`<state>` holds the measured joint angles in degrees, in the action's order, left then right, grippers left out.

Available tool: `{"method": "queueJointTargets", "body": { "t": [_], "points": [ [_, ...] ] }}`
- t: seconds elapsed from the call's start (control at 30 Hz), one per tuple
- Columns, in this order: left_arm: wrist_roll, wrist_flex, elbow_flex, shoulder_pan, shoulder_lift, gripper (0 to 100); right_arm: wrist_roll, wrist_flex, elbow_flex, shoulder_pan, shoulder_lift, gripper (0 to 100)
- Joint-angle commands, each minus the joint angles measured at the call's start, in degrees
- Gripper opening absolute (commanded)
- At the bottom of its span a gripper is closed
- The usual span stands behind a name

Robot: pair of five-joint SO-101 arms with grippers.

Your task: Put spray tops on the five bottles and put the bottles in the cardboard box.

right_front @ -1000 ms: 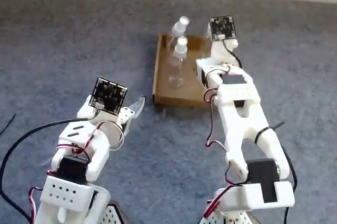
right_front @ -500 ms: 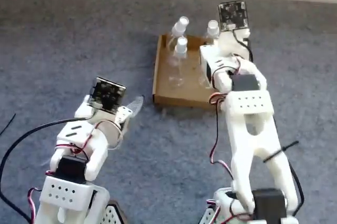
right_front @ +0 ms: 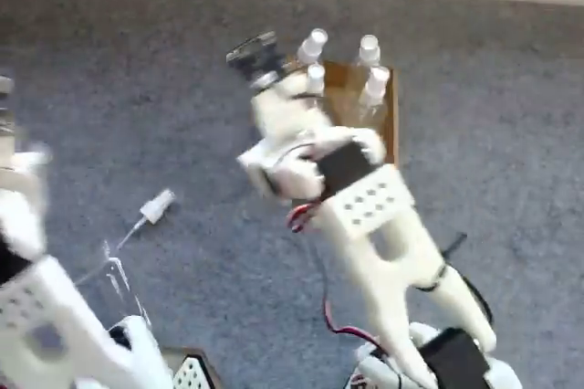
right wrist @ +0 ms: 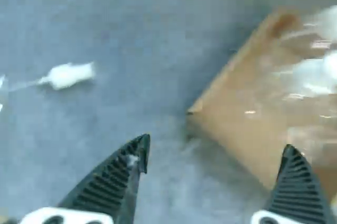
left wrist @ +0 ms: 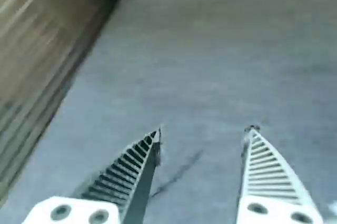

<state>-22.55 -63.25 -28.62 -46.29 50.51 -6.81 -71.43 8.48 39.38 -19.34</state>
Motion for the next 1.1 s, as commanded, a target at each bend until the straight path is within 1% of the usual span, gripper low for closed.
{"method": "queueJointTargets", "body": {
  "t": [0.0, 0.07, 0.13, 0.23, 0.33, 0.43, 0.57, 0.7, 0.83, 1.0, 1.07],
  "points": [
    [-4.04, -0.62, 9.19, -8.31, -10.95, 23, 1.67, -0.57, -3.12, 5.58, 2.77, 31.0],
    [-7.21, -3.25, 9.45, -8.66, -16.13, 23, 2.64, -0.57, -3.12, 6.73, 5.05, 31.0],
    [-10.64, -8.97, 8.40, -8.22, -19.65, 23, 2.73, -0.57, -3.12, 6.73, 6.64, 31.0],
    [-13.63, -15.47, 3.82, -4.70, -21.32, 23, 2.46, -0.66, -3.12, 5.05, 7.34, 31.0],
    [-14.33, -18.02, -4.09, 0.66, -19.74, 23, 2.37, -3.38, -1.89, 1.45, 7.52, 31.0],
    [-13.63, -18.20, -11.56, 5.32, -16.84, 24, 2.29, -6.02, 0.31, -3.30, 7.25, 31.0],
    [-7.82, -17.23, -19.03, 9.54, -14.90, 24, 2.29, -9.19, 1.98, -10.86, 7.25, 31.0],
    [-5.10, -14.15, -23.96, 10.33, -14.90, 24, 1.93, -12.88, 1.89, -17.80, 7.25, 31.0],
    [-4.84, -12.40, -28.26, 10.24, -14.90, 24, -4.92, -14.90, 1.71, -23.25, 7.25, 31.0],
    [-4.92, -11.08, -31.43, 10.42, -14.90, 24, -6.24, -18.24, 1.54, -29.85, 7.25, 31.0],
    [-5.10, -9.67, -33.10, 11.30, -14.99, 23, -8.62, -18.51, 1.54, -32.31, 7.25, 31.0]
  ]
}}
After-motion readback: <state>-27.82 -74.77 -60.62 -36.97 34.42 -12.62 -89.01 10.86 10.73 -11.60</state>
